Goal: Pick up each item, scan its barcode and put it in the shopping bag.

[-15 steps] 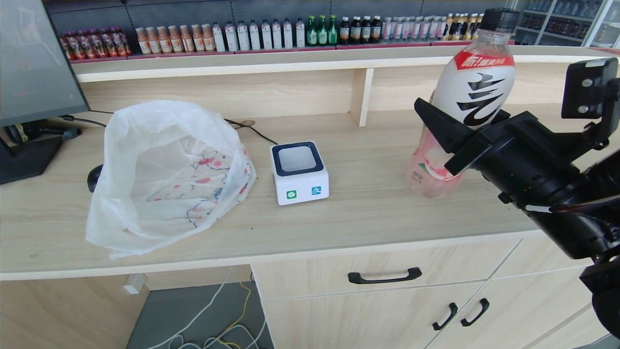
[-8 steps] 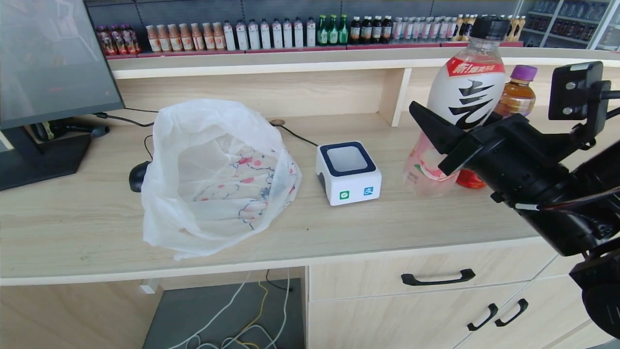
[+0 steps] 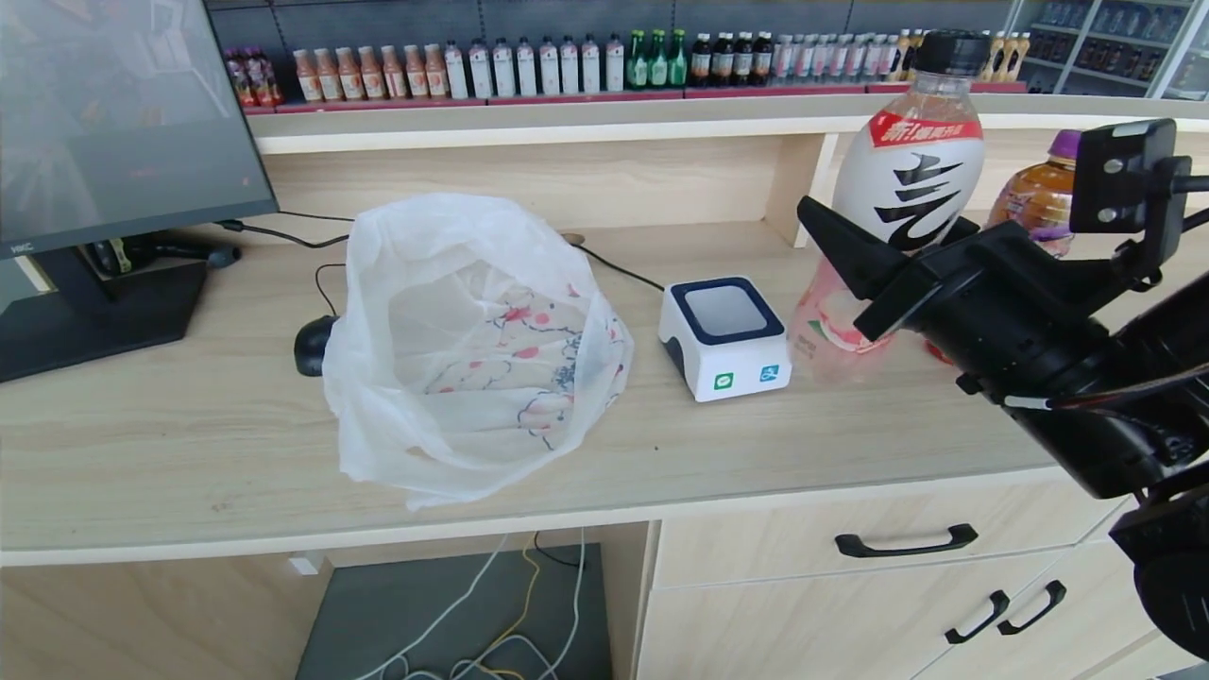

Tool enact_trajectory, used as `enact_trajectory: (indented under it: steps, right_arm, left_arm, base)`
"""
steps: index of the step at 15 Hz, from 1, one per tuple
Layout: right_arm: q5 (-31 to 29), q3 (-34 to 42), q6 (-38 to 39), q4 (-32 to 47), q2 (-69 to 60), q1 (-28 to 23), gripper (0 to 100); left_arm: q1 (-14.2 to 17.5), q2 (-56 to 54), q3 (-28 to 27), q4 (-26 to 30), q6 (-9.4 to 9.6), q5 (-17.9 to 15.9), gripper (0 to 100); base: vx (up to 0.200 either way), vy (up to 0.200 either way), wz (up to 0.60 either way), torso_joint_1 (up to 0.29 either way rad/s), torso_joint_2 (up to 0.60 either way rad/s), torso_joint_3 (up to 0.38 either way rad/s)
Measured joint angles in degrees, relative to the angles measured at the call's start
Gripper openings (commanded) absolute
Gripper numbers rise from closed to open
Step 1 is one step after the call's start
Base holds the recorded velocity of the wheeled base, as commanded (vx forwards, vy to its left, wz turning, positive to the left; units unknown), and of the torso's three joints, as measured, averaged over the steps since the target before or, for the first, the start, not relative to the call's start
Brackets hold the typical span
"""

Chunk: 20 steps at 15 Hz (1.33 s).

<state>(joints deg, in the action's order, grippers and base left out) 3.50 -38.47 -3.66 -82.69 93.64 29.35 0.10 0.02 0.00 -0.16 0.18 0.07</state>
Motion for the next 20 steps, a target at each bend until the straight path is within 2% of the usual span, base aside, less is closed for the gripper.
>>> enact_trajectory:
  steps: [3, 6, 8, 11, 17, 20]
  right_arm:
    - [-0.05, -0.69, 0.05, 0.63, 0.00, -0.01, 0]
    - [0.00, -5.24, 1.04, 3.86, 0.38, 0.13, 0]
    - [-0.02, -10.56, 5.38, 12.15, 0.77, 0.52, 0]
    - [-0.46, -16.54, 11.80, 17.82, 1.90, 0.77, 0]
    - [-8.31, -25.28, 24.81, 19.36, 6.97, 2.95, 0]
    - [-8.74, -27.54, 31.05, 19.27, 9.20, 3.17, 0]
  left_arm:
    - [-0.02, 0.00, 0.00, 0.00, 0.00, 0.00, 100]
    - [-0.02, 0.00, 0.00, 0.00, 0.00, 0.00, 100]
    - [0.00, 0.00, 0.00, 0.00, 0.00, -0.02, 100]
    - [-0.02, 0.00, 0.00, 0.00, -0.02, 0.00, 100]
    - [-0.02, 0.00, 0.00, 0.00, 0.00, 0.00, 100]
    - [0.00, 0.00, 0.00, 0.00, 0.00, 0.00, 100]
  base:
    - [0.000, 0.000, 0.00, 0.000, 0.00, 0.000]
    - [0.000, 0.000, 0.00, 0.000, 0.00, 0.000]
    - [0.000, 0.000, 0.00, 0.000, 0.00, 0.000]
    - [0.000, 0.000, 0.00, 0.000, 0.00, 0.000]
    - [0.000, 0.000, 0.00, 0.000, 0.00, 0.000]
    - [0.000, 0.000, 0.00, 0.000, 0.00, 0.000]
